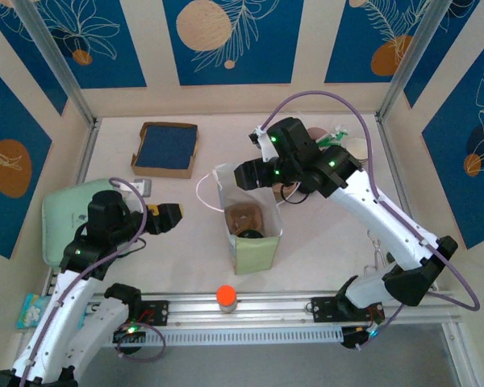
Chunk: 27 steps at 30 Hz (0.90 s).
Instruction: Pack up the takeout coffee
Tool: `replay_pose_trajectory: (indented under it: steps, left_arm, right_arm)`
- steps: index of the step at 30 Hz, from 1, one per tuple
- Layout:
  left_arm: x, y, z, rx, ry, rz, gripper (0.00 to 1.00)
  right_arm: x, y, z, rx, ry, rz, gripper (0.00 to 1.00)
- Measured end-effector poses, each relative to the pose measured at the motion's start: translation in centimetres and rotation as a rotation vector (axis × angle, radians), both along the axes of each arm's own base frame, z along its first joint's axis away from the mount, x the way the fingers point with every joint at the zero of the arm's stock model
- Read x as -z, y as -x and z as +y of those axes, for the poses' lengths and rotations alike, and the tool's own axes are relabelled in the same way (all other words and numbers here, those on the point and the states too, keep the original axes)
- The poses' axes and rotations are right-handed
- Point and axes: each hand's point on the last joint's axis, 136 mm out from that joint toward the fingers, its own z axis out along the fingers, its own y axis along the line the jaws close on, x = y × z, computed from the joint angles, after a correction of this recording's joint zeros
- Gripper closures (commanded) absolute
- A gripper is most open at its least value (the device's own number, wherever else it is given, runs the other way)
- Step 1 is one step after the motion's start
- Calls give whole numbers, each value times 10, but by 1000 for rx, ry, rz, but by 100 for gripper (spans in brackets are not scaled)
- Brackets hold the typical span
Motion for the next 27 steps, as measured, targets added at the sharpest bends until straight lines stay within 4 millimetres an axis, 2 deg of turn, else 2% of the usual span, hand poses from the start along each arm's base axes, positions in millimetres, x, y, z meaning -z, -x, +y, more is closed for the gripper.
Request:
replay_pose_trajectory:
  steps: [6,8,9,13,17,20,23,27]
  left_arm:
    - [11,-5,-1,3,-17,44,21]
    - [17,-10,-3,6,-30,72,21]
    - [18,-13,-3,6,-34,84,21]
    - [19,-26,-7,17,-58,109,21]
    - [13,-45,-9,21,-99,106,22]
    - [11,-65,-9,9,-145,106,22]
    - [11,-88,-10,-2,-178,106,23]
    - [11,-119,-13,-16,-215,104,24]
  right_arm:
    - [-25,11,-14,19,-49,-56,19]
    - [-30,15,-22,35,-61,-72,10]
    - [-33,16,-27,47,-62,-83,1]
    - [-41,16,-50,132,-68,-116,1]
    - [-39,14,-88,262,-59,-141,1]
    - [-33,11,-123,375,-62,-131,1]
    - [-15,9,-148,470,-48,-91,1]
    - [35,12,-165,535,8,13,1]
